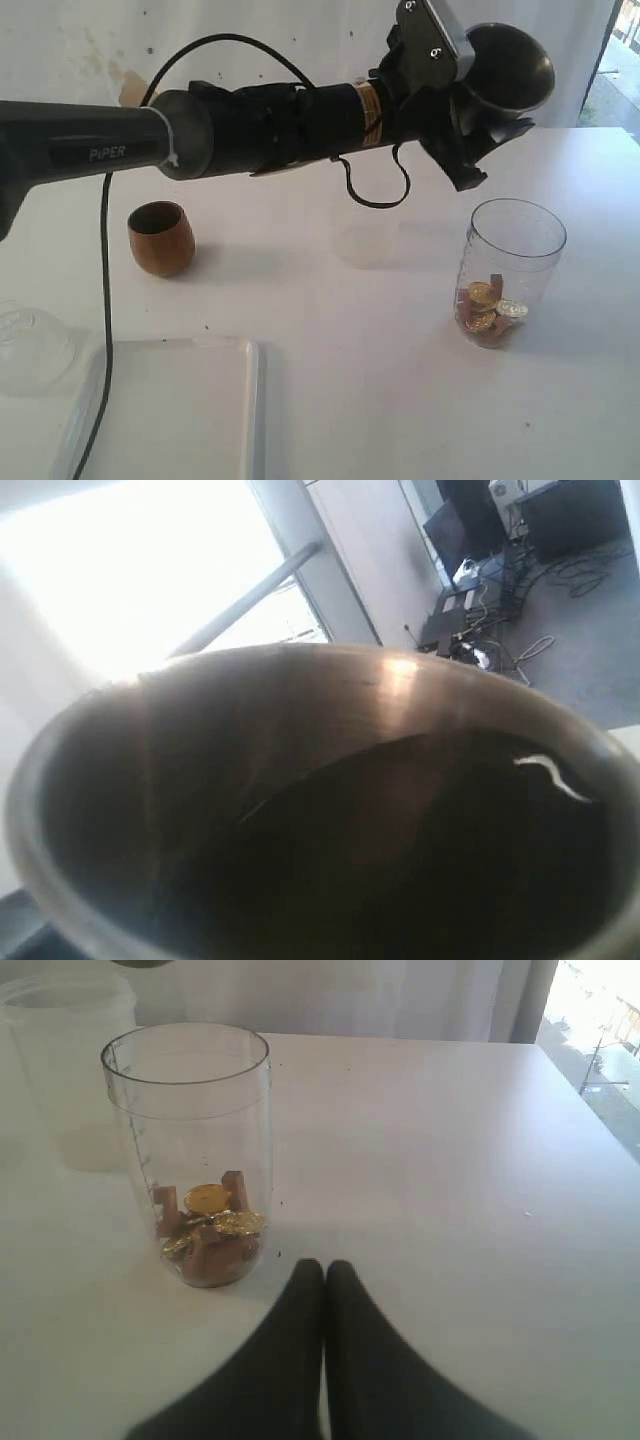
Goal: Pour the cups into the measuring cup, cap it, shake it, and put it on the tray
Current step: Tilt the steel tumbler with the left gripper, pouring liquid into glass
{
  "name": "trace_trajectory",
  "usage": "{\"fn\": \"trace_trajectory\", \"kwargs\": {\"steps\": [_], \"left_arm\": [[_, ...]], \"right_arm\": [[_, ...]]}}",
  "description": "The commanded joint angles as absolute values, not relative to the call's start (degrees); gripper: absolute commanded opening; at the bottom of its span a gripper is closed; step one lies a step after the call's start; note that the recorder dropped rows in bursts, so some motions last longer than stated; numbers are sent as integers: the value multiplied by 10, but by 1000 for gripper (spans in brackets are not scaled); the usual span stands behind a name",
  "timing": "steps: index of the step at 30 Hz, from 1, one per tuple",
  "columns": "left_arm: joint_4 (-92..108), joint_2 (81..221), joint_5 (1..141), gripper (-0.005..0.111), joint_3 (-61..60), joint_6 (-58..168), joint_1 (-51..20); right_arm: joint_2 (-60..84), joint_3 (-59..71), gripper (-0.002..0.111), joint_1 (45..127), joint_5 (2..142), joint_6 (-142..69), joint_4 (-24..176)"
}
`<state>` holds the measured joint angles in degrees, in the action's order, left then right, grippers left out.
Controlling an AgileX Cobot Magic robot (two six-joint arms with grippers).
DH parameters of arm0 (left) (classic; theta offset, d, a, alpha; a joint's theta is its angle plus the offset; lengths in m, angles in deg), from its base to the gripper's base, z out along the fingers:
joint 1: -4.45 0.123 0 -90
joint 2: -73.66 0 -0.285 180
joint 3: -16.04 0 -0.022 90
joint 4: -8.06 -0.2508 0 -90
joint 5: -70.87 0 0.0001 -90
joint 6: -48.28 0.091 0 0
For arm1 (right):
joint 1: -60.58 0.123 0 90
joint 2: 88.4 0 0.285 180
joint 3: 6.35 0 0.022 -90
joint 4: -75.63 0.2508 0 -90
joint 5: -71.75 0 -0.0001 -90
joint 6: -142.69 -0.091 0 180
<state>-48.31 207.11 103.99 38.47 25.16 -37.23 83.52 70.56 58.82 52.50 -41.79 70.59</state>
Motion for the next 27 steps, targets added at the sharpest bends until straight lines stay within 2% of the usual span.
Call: {"fn": "trace_trajectory", "kwargs": {"steps": [1,27], "left_arm": [[-467,2061,1002,0,394,257,-375],[-544,2061,972,0,394,417,-375]], "right_arm": [[838,709,0,589,525,-421,702],[838,709,0,589,525,-421,702]]}}
